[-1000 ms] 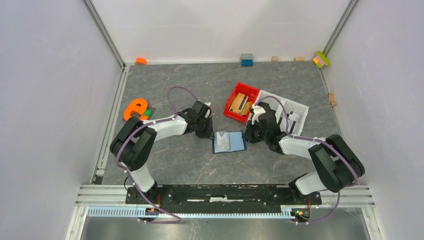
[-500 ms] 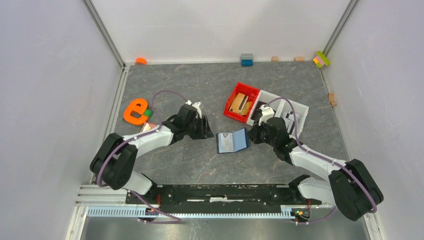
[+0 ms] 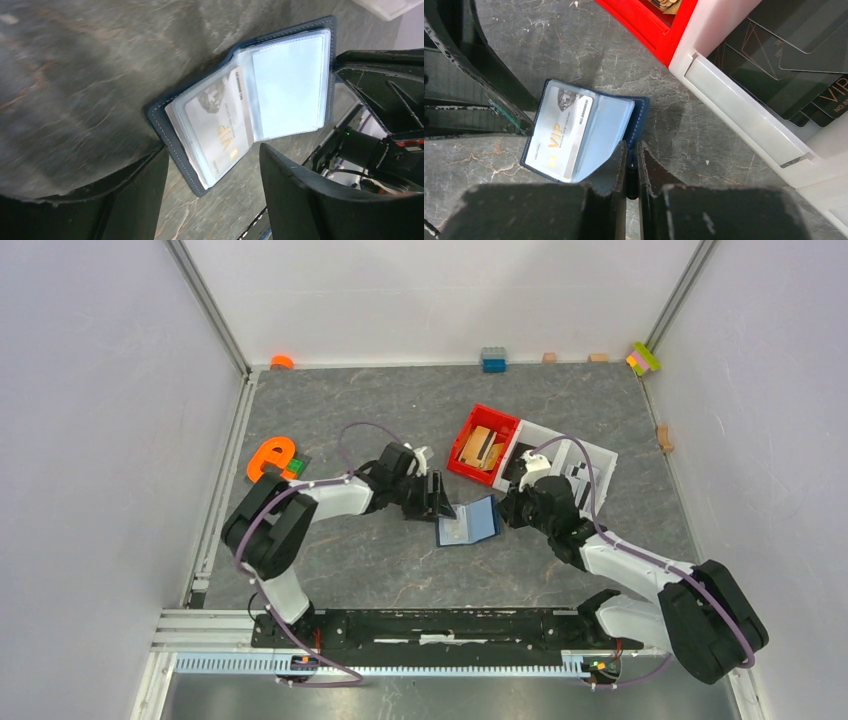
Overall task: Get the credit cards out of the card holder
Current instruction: Pick up the card holder from the center of the board.
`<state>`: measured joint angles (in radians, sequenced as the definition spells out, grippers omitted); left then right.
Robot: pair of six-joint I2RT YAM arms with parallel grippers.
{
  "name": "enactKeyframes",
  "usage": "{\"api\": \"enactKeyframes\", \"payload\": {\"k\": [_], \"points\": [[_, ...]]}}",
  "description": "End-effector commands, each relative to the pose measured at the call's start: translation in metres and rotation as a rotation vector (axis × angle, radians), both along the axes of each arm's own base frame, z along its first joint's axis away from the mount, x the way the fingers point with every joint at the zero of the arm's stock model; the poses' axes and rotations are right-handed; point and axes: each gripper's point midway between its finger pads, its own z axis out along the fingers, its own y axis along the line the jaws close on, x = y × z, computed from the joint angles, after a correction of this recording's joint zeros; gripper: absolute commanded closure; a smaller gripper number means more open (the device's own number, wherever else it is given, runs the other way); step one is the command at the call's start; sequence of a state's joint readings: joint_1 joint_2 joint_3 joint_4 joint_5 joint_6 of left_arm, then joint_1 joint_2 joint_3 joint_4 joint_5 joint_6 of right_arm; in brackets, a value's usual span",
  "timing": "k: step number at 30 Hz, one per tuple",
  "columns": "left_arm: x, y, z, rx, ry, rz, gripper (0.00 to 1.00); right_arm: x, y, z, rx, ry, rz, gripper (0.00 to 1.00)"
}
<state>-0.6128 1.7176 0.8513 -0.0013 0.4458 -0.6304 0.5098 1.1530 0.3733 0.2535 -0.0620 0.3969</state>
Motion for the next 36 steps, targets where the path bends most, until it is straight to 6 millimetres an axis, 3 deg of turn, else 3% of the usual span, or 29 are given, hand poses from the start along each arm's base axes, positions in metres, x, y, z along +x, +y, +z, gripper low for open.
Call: {"api": "enactKeyframes", "payload": {"k": [1,8,14,26,29,33,36], "points": [[-0.027,-0.012,-0.02,0.009,0.159,-0.062,0.26,0.006,0.003,0.008,0.025,-0.034,-0.009,0.99],[-0.024,-0.037,-0.005,-0.18,0.159,-0.095,0.28,0.003,0.011,0.004,0.046,-0.011,0.03,0.99],[-0.015,-0.035,0.017,-0.265,0.069,-0.073,0.4,0.0,0.017,-0.004,0.056,0.025,0.059,0.98],[-0.011,-0.031,0.035,-0.352,0.032,-0.058,0.67,-0.002,0.021,-0.001,0.077,0.02,0.075,0.99],[-0.011,-0.031,0.038,-0.358,0.022,-0.06,0.63,-0.004,0.025,0.001,0.094,0.018,0.096,0.98],[-0.012,-0.03,0.037,-0.353,0.032,-0.058,0.43,-0.004,0.023,0.001,0.09,0.016,0.087,0.98],[-0.01,-0.025,0.03,-0.299,0.035,-0.036,0.35,-0.002,0.02,0.002,0.082,0.01,0.074,0.98]]}}
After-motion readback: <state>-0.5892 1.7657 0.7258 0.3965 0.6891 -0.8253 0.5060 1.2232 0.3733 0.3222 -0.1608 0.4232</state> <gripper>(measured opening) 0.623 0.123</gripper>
